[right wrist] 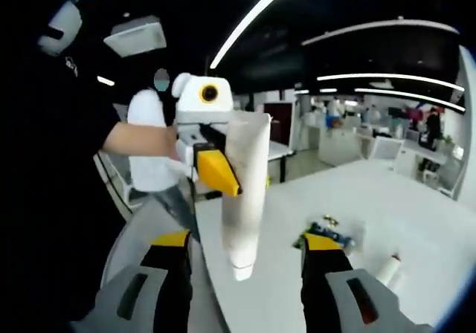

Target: Arrange the skincare products in the storage area until every visible bottle or jar stands upright without overlapping.

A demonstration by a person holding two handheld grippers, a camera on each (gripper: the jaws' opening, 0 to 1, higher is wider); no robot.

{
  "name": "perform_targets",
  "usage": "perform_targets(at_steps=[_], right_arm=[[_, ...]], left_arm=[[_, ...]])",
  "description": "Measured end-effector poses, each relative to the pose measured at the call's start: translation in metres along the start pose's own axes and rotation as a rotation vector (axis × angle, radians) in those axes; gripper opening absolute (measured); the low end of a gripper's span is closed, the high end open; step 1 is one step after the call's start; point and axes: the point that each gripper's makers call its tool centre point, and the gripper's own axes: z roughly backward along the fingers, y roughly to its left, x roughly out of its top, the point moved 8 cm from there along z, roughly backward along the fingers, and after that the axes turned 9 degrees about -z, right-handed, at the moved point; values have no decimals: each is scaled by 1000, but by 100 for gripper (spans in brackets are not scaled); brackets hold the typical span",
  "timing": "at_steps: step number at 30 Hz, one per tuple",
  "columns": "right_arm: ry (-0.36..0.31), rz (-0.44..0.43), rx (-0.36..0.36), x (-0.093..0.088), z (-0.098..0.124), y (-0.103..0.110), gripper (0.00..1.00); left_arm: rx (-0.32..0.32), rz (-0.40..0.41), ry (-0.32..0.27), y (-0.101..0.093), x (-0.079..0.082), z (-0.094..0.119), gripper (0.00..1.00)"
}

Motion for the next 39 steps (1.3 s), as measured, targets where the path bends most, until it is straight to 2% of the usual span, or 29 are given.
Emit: perform_targets(at_steps=[3,8,17,19,20,21,22,23,24,25,27,33,35,36,39], right_arm=[[-12,-11,24,0,-2,2,52],[-34,-39,55,4,-2,-8,51],[-20,-59,153,4,-8,-20,50],[-13,-62,177,3,-7,-21,44],[-13,-60,196,2,-5,-20,38],[-18,-59,204,2,-3,-22,23],[-30,-37,195,1,0,-24,15],[-33,-46,243,1,4,-21,15],[-42,-40,216,4,7,-25,13],[-51,1,210,7,10,-27,13],[-46,29,214,6,15,-29,11],[-45,29,238,1,26,-40,7],[-41,54,249,-2,27,-43,6],[-49,56,267,-3,28,-45,5],[-76,24,298,-6,28,-51,4]], left_arm=[[6,9,-20,2,3,-3,10],[4,35,-46,1,3,-10,10],[-13,29,-18,-2,8,-24,10],[1,35,-13,-1,8,-29,10],[3,36,-12,-1,9,-31,10],[8,35,-13,-1,9,-34,9],[12,36,-14,-1,10,-36,10],[11,39,-19,-1,11,-37,9],[11,40,-18,-2,11,-38,9],[12,39,-15,-3,11,-40,9],[5,35,-6,-5,10,-45,10],[19,56,-12,-4,7,-57,12],[38,88,-82,-3,9,-62,14],[43,102,-82,-3,5,-63,15],[69,153,-159,0,3,-65,15]])
